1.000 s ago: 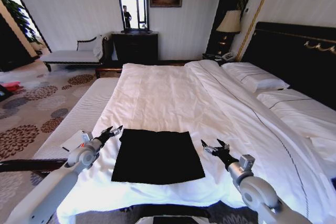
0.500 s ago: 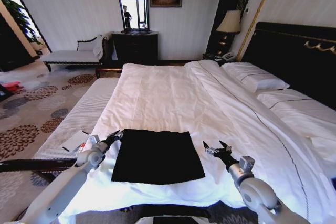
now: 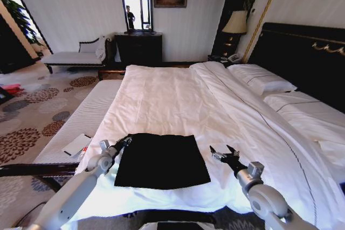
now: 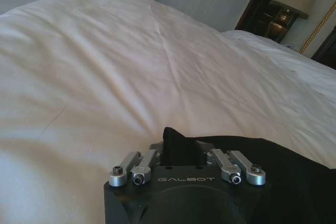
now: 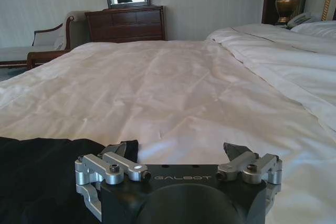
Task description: Fold the clothes on the bed.
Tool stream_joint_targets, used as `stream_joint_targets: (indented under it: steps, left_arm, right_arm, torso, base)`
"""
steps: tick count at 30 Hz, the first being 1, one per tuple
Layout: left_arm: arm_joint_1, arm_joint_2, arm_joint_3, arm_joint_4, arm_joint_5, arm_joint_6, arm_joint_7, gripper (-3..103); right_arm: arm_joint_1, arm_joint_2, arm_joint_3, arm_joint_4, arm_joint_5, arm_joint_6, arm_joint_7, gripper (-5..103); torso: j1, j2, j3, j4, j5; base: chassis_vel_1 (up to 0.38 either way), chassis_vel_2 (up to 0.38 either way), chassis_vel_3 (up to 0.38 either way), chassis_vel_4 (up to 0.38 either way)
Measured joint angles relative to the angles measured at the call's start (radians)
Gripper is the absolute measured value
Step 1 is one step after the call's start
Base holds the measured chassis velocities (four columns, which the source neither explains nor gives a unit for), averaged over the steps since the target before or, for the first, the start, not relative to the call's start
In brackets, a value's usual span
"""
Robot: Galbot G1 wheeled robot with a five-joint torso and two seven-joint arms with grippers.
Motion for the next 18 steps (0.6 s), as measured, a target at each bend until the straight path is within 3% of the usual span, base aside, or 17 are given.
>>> stream_joint_targets:
  steps: [3, 6, 8, 10, 18]
  left_arm:
    - [0.0, -0.002, 0.0, 0.0, 0.0, -0.002, -0.001, 28]
    - [-0.001, -0.004, -0.002, 0.0, 0.0, -0.006, -0.007, 12]
    - [-0.001, -0.004, -0.002, 0.0, -0.001, -0.007, -0.008, 12]
    - [-0.001, -0.005, -0.005, -0.001, -0.002, -0.007, -0.013, 3]
    - [0.015, 0.003, -0.019, -0.02, -0.002, -0.008, -0.024, 2]
  right_arm:
    - [0.0, 0.0, -0.001, 0.0, 0.0, 0.0, 0.0, 100]
    - [-0.001, 0.0, -0.001, -0.003, -0.001, 0.0, 0.001, 100]
    - [-0.001, 0.001, -0.002, -0.003, -0.001, 0.0, 0.001, 100]
    - [0.004, 0.0, -0.006, -0.006, -0.001, -0.001, 0.001, 100]
    - [0.06, -0.016, -0.034, -0.029, 0.051, -0.012, 0.006, 100]
  torso:
    - [0.0, 0.0, 0.0, -0.0001, -0.0001]
    - [0.0, 0.0, 0.0, -0.0001, -0.0002]
    - [0.0, 0.0, 0.0, -0.0002, -0.0002]
    - [0.0, 0.0, 0.0, -0.0003, -0.0001]
    - [0.0, 0.0, 0.0, -0.0003, -0.0002]
  base:
    - [0.0, 0.0, 0.0, 0.0]
    - [0.0, 0.0, 0.0, 0.0]
    - [0.0, 0.0, 0.0, 0.0]
    - [0.0, 0.0, 0.0, 0.0]
    - [0.0, 0.0, 0.0, 0.0]
